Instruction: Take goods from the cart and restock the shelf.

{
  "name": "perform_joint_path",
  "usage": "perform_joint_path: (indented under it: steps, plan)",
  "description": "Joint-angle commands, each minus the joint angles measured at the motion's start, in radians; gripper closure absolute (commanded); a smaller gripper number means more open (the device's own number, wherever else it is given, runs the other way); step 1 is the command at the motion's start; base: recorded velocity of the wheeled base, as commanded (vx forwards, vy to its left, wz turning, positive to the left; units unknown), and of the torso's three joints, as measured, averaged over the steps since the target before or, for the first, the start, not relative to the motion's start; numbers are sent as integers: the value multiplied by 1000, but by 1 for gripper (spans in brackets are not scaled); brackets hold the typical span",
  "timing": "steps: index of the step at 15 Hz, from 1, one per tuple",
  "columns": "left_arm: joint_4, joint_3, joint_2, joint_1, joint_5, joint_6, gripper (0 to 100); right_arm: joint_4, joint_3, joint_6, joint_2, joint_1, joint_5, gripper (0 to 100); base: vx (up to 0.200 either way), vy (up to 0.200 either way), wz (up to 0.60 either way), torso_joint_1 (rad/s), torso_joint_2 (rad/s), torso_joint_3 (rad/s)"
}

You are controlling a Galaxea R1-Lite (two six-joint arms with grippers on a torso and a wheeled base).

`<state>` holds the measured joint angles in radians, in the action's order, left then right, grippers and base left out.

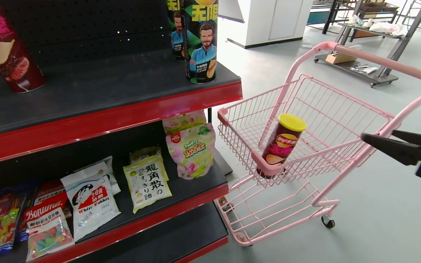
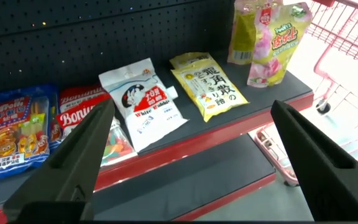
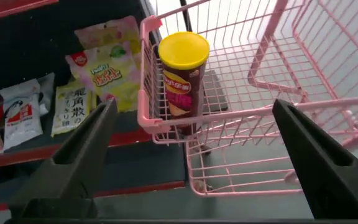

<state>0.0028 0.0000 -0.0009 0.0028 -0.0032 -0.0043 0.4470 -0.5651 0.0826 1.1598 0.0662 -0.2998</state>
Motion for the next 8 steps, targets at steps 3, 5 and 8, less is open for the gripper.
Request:
perform_joint_path:
  steps: [3, 5, 8]
  plan:
    - [0, 0, 1, 0, 0, 0, 0, 185, -91, -119, 446, -39, -147, 0, 0, 0, 0, 0, 0, 0]
    - [0, 0, 1, 0, -1, 0, 0, 183, -113, -119, 457, -35, -148, 0, 0, 0, 0, 0, 0, 0]
    - [0, 0, 1, 0, -1, 1, 0, 185, -125, -121, 495, -5, -205, 0, 0, 0, 0, 0, 0, 0]
